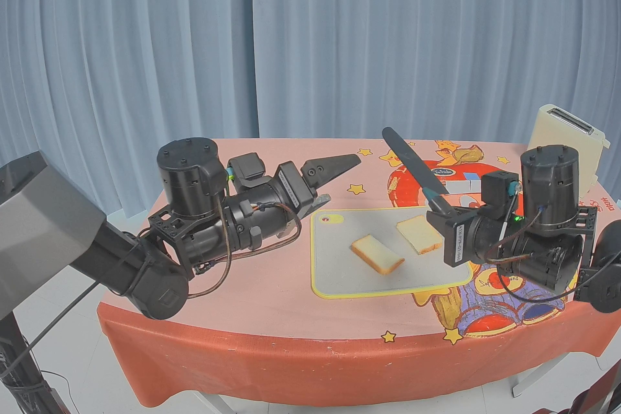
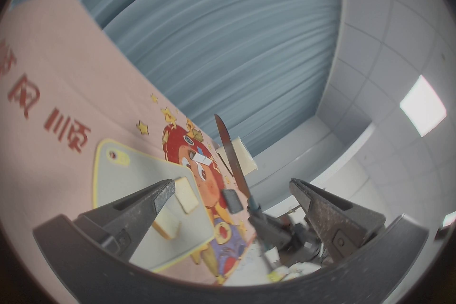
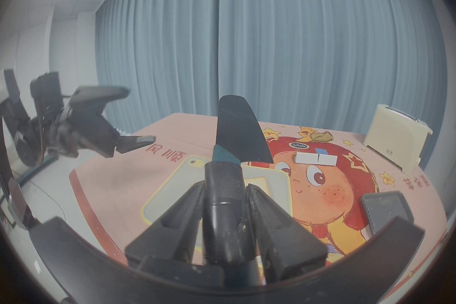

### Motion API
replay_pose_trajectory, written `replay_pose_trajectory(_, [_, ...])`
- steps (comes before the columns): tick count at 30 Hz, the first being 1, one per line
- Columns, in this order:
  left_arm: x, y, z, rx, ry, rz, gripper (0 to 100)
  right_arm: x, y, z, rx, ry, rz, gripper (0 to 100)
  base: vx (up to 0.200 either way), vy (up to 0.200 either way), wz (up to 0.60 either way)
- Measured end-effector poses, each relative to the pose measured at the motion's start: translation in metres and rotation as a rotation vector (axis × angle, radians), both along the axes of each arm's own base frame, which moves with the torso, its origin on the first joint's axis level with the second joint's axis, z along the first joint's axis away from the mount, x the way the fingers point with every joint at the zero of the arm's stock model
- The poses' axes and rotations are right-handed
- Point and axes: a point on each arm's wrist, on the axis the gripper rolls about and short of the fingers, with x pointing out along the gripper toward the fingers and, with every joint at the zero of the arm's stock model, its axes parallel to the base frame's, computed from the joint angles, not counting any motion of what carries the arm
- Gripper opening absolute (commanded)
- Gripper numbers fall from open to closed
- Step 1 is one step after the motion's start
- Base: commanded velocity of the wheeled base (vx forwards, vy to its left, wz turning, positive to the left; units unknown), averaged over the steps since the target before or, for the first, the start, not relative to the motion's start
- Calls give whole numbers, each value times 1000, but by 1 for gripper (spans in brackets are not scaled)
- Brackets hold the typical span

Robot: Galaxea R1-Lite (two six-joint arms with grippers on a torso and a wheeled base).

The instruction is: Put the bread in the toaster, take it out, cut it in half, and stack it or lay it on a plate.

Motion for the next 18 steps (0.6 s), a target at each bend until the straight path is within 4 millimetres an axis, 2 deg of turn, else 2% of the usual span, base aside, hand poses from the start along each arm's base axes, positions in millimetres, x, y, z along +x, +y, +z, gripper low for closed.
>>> replay_pose_trajectory(9, [-18,20,8,199,-359,93,100,21,-33,6,151,40,-60,0,0,0,0])
replay_pose_trajectory(18, [-32,47,43,217,-531,205,100,39,-71,8,332,110,-89,0,0,0,0])
